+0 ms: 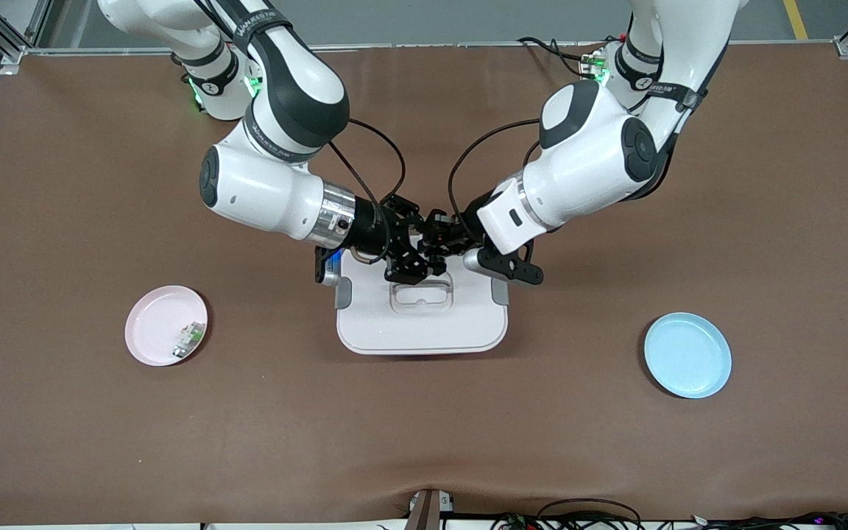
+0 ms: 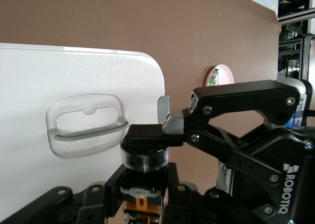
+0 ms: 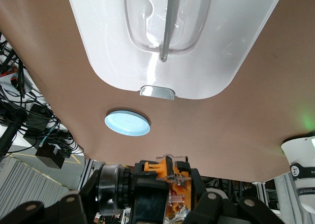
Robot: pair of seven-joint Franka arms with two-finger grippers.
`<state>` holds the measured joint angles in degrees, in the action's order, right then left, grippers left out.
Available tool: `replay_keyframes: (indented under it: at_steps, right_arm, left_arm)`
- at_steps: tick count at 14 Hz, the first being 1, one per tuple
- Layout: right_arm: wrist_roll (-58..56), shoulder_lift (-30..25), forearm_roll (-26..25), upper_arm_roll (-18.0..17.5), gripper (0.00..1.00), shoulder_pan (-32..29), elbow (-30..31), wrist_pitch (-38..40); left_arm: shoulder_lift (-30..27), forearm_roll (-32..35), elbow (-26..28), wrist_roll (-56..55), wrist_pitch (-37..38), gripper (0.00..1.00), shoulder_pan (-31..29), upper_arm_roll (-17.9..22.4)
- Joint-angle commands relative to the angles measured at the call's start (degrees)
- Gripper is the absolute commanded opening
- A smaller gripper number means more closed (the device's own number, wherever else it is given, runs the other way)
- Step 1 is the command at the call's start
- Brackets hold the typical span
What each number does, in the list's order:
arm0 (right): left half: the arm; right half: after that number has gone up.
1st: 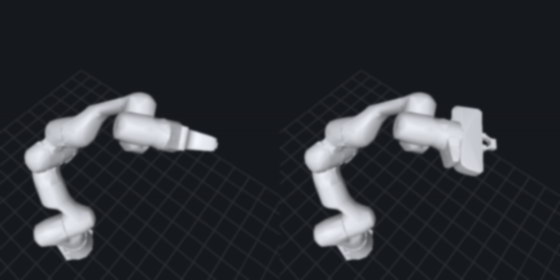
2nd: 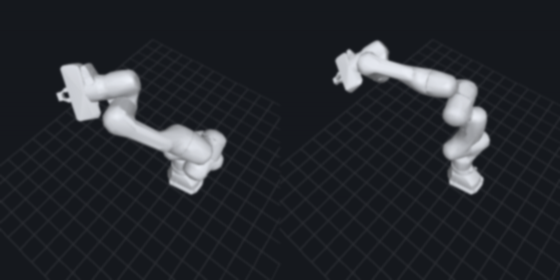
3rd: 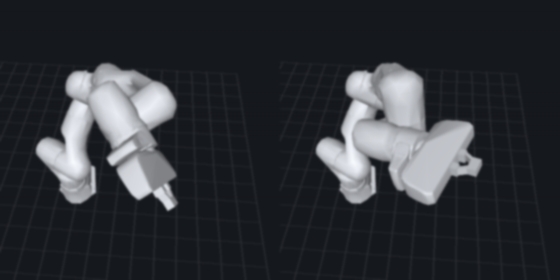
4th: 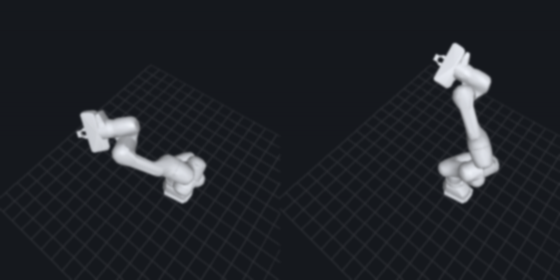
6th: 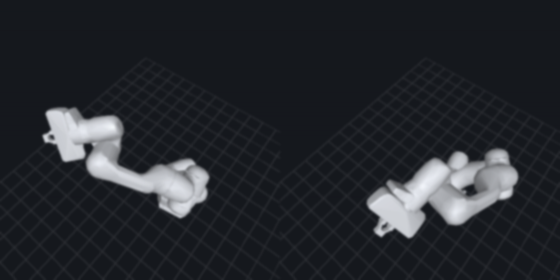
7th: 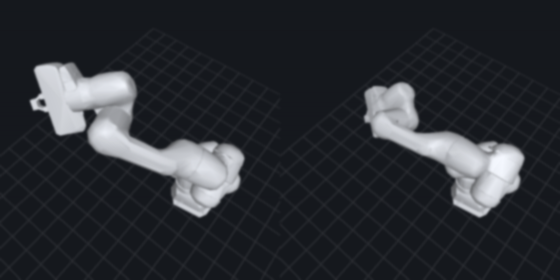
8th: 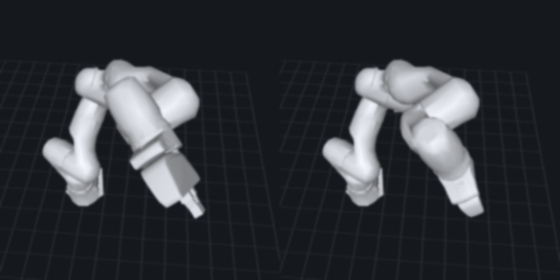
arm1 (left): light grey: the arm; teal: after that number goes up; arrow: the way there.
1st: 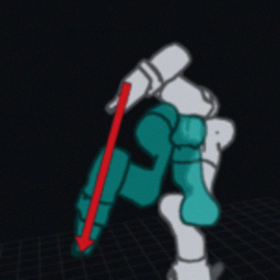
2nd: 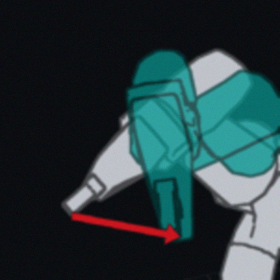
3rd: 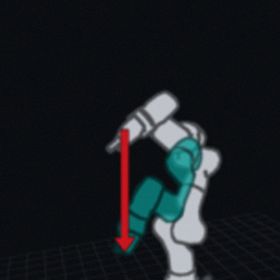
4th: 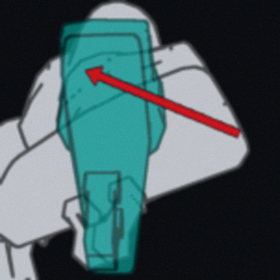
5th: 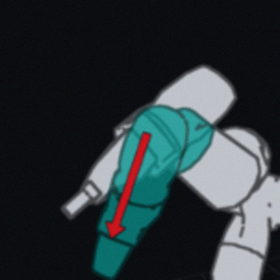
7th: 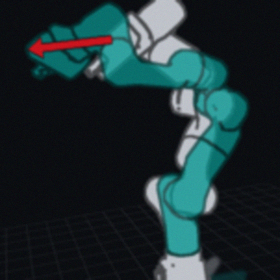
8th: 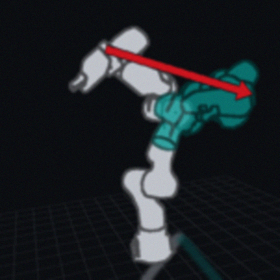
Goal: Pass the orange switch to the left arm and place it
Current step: 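Grasp the orange switch with the left gripper beside the right gripper, then open the right gripper and pull the switch away with the left gripper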
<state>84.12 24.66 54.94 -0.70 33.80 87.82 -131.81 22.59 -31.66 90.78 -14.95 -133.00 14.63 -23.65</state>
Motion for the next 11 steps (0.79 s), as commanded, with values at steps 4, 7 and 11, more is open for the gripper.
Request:
replay_keyframes:
  at_steps: [4,7,11]
  right_arm:
    - [-0.2,-0.1,-0.2,0.5,1.00,0.4,-1.5,0.4]
    - [-1.6,-0.2,-0.1,0.7,1.00,-0.5,-1.6,1.3]
    - [-10.7,-2.6,-0.2,0.9,1.00,-5.4,-1.6,11.5]
  left_arm:
    - [-2.5,0.8,1.7,1.0,4.2,0.00,-2.2,0.4]
    - [-2.8,3.3,1.6,1.1,6.3,0.00,-3.5,0.5]
    - [-2.9,6.8,1.7,1.1,12.8,0.00,-9.5,0.5]
